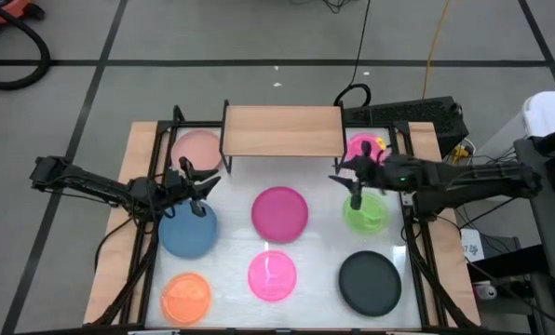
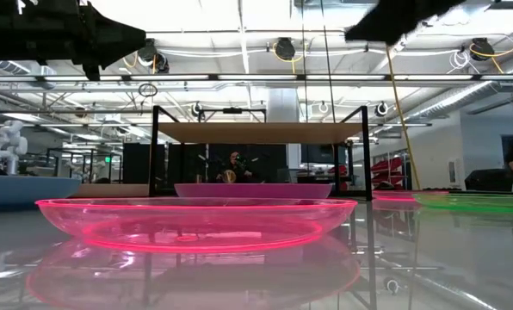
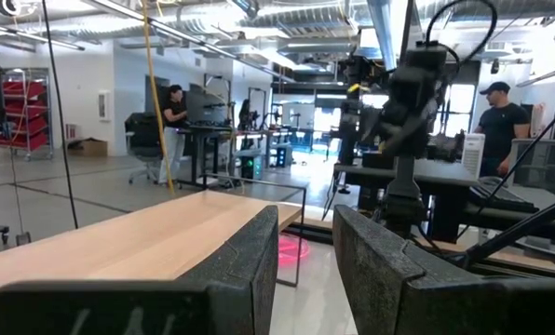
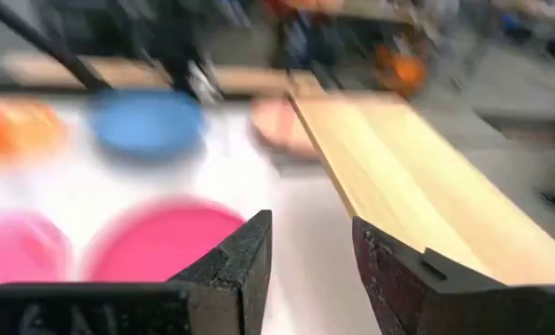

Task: Place and stack plates onto a shelf
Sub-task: Put the top right pink plate on the shelf

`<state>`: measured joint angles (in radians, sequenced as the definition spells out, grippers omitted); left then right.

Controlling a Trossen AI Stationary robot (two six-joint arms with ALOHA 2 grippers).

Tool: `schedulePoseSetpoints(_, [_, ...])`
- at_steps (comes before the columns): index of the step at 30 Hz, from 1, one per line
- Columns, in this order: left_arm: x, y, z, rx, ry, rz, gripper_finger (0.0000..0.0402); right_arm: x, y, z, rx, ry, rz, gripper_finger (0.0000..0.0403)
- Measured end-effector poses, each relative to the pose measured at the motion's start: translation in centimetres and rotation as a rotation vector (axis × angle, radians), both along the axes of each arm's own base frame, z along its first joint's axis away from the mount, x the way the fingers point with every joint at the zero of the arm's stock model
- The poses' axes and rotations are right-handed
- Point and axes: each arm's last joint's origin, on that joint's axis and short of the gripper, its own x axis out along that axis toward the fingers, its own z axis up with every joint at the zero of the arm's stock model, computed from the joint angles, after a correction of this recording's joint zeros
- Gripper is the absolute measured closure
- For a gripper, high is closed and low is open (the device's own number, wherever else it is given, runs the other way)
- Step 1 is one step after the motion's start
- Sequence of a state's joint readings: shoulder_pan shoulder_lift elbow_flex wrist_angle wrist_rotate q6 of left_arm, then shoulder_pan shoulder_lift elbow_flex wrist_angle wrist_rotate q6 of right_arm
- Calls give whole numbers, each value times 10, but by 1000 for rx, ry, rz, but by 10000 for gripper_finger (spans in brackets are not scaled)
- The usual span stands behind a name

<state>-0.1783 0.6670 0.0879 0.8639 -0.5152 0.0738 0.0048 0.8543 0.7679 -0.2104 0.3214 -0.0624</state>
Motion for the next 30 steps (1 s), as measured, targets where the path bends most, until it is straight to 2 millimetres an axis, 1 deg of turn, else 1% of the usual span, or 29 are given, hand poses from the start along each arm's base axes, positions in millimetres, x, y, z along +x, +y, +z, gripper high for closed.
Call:
schedulePoseSetpoints(3, [0, 0, 0, 0, 0, 0, 291, -3, -2, -20, -3, 200, -88, 271])
schedulePoseSetpoints(6, [0, 0, 0, 0, 0, 0, 291, -12, -4, -38, 65, 384, -173, 271])
schedulePoseSetpoints(10, [0, 0, 0, 0, 0, 0, 291, -21, -7, -65, 135, 536, -333, 271])
schedulePoseSetpoints(13, [0, 0, 0, 0, 0, 0, 291, -24, -12, -87, 193, 591, -431, 271])
schedulePoseSetpoints(16, [0, 0, 0, 0, 0, 0, 291, -27, -19, -112, 210, 683, -505, 271])
schedulePoseSetpoints(20, [0, 0, 0, 0, 0, 0, 291, -28, -32, -136, 209, 765, -573, 271])
schedulePoseSetpoints(24, [0, 0, 0, 0, 0, 0, 291, -29, -46, -150, 114, 818, -647, 271])
schedulePoseSetpoints(30, [0, 0, 0, 0, 0, 0, 291, -27, -66, -160, 69, 834, -677, 271])
